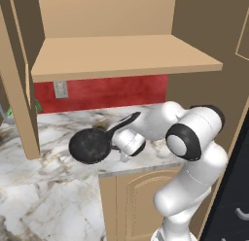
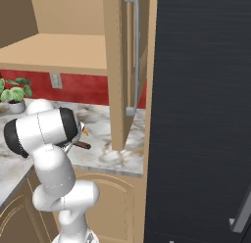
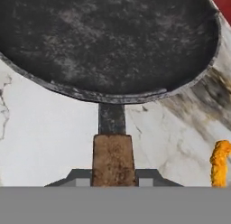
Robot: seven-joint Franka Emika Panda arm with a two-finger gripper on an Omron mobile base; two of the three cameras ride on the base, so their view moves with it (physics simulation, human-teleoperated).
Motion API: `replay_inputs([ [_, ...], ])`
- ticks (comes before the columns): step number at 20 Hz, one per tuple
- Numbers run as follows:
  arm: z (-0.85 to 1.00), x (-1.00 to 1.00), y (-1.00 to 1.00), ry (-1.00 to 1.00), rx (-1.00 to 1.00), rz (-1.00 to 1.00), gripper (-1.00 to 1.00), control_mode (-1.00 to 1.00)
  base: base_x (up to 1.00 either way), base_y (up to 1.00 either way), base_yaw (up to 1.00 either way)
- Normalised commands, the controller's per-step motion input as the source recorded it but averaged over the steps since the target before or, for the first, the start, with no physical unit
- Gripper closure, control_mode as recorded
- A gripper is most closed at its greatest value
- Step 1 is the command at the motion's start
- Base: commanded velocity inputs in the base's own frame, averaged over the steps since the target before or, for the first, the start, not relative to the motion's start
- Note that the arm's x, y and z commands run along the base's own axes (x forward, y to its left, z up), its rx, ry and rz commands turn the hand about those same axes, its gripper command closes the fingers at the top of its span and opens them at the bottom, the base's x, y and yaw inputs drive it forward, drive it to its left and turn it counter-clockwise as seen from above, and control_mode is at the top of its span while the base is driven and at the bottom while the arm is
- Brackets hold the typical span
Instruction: Retrieve the pan from the cabinet, then place the raw meat into the pan to avoid contamination.
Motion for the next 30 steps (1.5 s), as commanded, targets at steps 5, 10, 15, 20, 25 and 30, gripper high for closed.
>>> replay_inputs([
  [5,-0.31,0.33,0.02,0.00,0.00,0.00,1.00,-1.00,0.00,0.00,0.00],
  [10,-0.29,0.31,0.03,0.01,0.00,-0.01,1.00,-1.00,0.00,0.00,0.00],
  [15,-0.26,0.27,0.02,0.03,0.00,0.00,-1.00,-1.00,0.00,0.00,0.00],
  [20,-0.02,0.07,0.00,0.08,0.00,0.00,-1.00,-1.00,0.00,0.00,0.00],
  [25,0.04,-0.01,0.00,0.05,0.00,0.00,-1.00,-1.00,0.00,0.00,0.00],
  [30,0.04,-0.08,0.00,0.04,0.00,0.00,-1.00,-1.00,0.00,0.00,0.00],
])
